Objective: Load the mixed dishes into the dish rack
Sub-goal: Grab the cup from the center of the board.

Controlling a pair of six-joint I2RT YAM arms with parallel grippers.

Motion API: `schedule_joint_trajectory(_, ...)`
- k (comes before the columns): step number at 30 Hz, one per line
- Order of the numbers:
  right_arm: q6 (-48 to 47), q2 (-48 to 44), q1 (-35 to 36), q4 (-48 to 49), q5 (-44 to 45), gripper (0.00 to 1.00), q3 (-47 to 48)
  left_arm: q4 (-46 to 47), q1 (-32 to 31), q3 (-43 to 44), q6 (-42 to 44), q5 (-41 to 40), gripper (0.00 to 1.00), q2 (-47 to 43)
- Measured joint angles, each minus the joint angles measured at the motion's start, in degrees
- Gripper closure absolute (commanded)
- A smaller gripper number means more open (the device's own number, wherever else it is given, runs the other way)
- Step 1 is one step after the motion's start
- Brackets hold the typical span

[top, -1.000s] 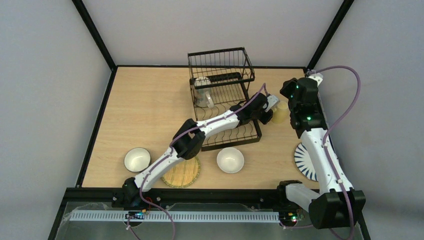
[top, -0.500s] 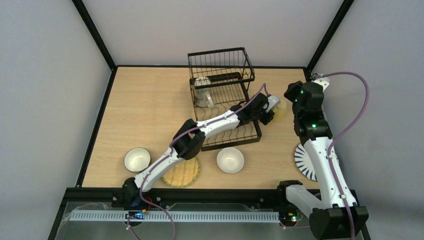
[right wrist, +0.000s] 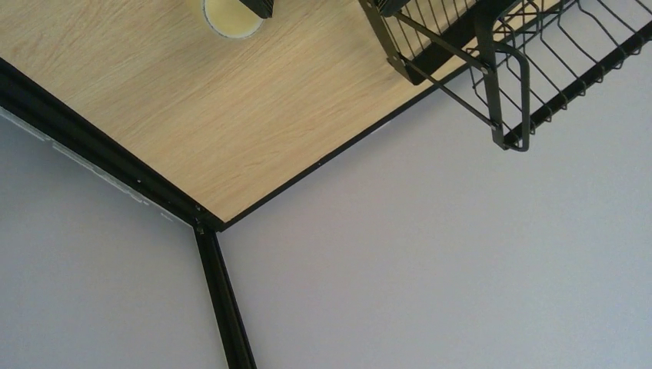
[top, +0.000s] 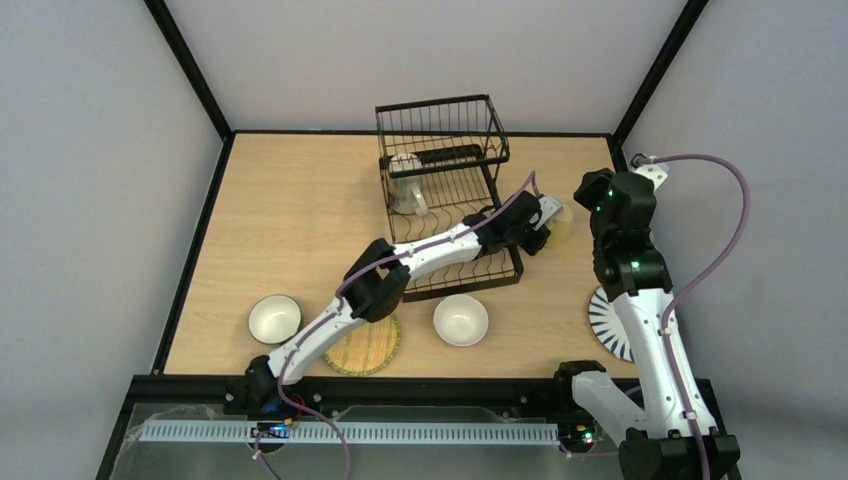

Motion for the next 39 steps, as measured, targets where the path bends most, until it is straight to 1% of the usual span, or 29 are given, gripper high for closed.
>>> schedule_joint_trajectory(13, 0.44, -1.86, 0.00, -2.10, 1.75, 0.23, -0.63, -5.38, -1.70, -0.74, -0.15, -2.86, 0.98, -3.26)
schedule_joint_trajectory(21, 1.42, -4.00, 0.00, -4.24, 2.73, 0.23, -1.29, -8.46, -2.67, -1.29, -1.75, -5.51, 0.98, -7.32)
schedule_joint_trajectory(36, 1.55, -7.85, 0.00, -6.29, 3.37, 0.23, -2.99, -9.07, -5.49, -1.38, -3.82, -9.53, 0.98, -11.93)
schedule_joint_trajectory(39, 1.55, -8.79, 0.00, -6.86, 3.41, 0.23, -3.13, -9.81, -6.01, -2.51, -4.00, -11.10, 0.98, -13.49)
